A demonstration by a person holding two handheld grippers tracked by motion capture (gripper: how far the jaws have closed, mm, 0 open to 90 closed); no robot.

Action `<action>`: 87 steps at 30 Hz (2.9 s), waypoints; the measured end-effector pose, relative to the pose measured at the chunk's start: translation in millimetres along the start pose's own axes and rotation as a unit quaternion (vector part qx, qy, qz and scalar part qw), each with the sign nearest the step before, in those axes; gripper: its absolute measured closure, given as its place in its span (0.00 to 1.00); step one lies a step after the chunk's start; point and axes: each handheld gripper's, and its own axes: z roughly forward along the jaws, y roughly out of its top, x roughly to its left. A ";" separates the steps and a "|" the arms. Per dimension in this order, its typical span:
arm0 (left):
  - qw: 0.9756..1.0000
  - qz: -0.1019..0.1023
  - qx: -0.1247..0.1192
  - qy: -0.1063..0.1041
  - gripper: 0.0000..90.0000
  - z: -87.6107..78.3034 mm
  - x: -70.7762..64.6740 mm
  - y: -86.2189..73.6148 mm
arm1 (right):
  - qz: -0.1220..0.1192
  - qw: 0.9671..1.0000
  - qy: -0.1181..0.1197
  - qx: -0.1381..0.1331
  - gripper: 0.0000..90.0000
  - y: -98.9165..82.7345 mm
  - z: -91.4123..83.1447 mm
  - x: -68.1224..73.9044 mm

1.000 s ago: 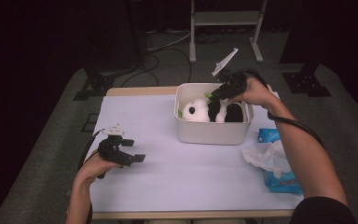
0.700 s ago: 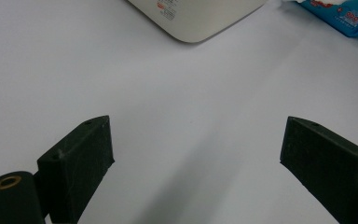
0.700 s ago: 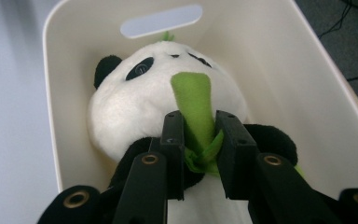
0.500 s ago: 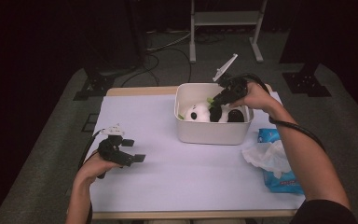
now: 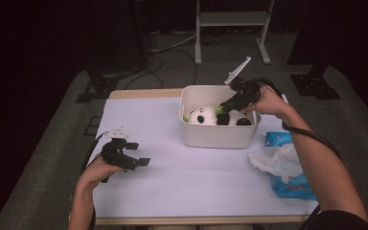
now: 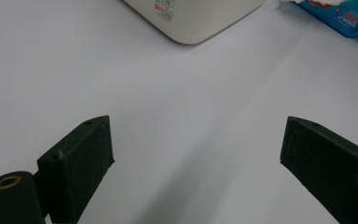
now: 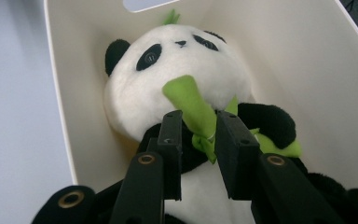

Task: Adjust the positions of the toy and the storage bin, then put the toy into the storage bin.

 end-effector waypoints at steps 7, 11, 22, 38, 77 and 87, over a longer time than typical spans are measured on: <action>1.000 0.001 0.001 0.001 0.09 0.4 0.4 0.1 | 0.009 1.000 0.000 -0.021 0.73 -8.7 -11.5 2.7; 1.000 0.003 0.001 0.001 0.09 0.1 0.2 0.5 | 0.009 1.000 -0.001 -0.026 0.72 -13.7 -17.1 5.9; 1.000 0.007 -0.003 0.001 0.09 0.0 -1.8 3.1 | 0.018 0.999 0.001 -0.044 0.65 -22.8 -30.0 13.7; 1.000 0.016 0.005 0.002 0.09 2.7 -4.3 4.4 | 0.037 0.997 -0.007 -0.063 0.54 -48.3 -47.5 23.9; 1.000 0.022 0.005 -0.004 0.09 5.9 -9.4 7.3 | 0.066 0.994 -0.003 -0.083 0.46 -116.6 -68.0 56.9; 1.000 0.024 0.009 -0.003 0.09 6.3 -10.5 6.1 | 0.091 0.992 -0.006 -0.082 0.46 -144.7 -69.5 57.8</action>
